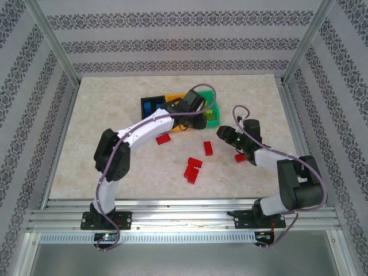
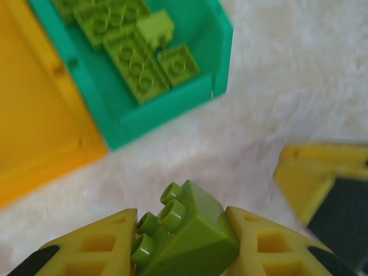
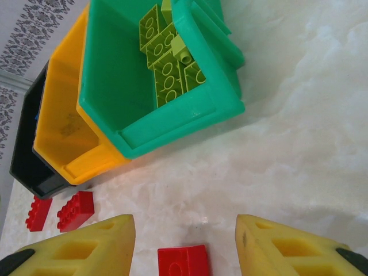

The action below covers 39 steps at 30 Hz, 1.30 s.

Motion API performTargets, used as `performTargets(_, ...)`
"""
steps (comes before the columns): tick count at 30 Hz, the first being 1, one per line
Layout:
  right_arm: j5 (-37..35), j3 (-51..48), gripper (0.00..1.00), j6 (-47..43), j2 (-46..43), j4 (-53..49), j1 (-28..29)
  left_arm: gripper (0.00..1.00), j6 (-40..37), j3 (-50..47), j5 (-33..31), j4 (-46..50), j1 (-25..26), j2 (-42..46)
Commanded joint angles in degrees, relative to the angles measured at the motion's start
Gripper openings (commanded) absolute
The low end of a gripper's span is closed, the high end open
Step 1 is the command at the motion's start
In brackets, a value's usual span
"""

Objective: Sort the legos into containers by color
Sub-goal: Place the lego in the container.

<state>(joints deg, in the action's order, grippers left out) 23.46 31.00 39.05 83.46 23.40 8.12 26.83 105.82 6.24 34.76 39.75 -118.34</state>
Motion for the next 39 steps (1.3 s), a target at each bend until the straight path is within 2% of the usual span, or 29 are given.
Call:
performTargets(1,0.72,1.13,0.5,-0.02,-0.19,0.72,-0.24,0.27,-3.64,10.62,1.3,6.94,-2.31,-6.22)
performTargets(5,1.07,0.94,0.5,0.24,-0.48,1.13,-0.3,0.31,-3.54,26.68,3.96,11.07,-3.88,-16.3)
performTargets(10,1.08,0.91,0.5,0.18,-0.9,0.93,-0.41,0.34,-3.58,48.24,3.28,18.83,-4.26,-27.88)
performTargets(14,1.07,1.07,0.5,0.15,-0.72,0.76,-0.56,0.44,-2.15,47.44,2.5,17.39,-5.2,-28.19)
performTargets(17,1.38,0.86,0.5,0.41,-0.6,1.3,-0.56,0.65,-2.06,46.88,2.45,17.74,-5.21,-27.92)
performTargets(18,1.18,0.83,0.5,0.38,-0.5,1.27,-0.61,0.68,-2.33,46.76,2.35,18.0,-5.2,-27.67)
performTargets(21,1.71,1.08,0.5,0.63,-0.08,1.27,-0.65,0.69,-3.19,45.42,1.58,18.72,-5.12,-25.92)
performTargets(24,1.38,0.9,0.5,0.53,-0.14,1.46,-0.61,0.69,-4.06,39.94,1.01,17.05,-4.44,-21.5)
performTargets(27,1.44,1.09,0.5,0.39,0.01,1.08,-0.82,0.69,-4.67,29.76,0.38,11.81,-3.46,-14.96)
performTargets(34,1.48,0.92,0.5,0.42,-0.73,0.94,-0.82,0.69,-2.51,-5.4,1.01,-8.98,-3.75,6.02)
performTargets(39,2.08,1.23,0.5,0.25,0.43,1.48,-0.83,0.7,-0.88,-25.29,2.97,-17.73,-5.87,19.28)
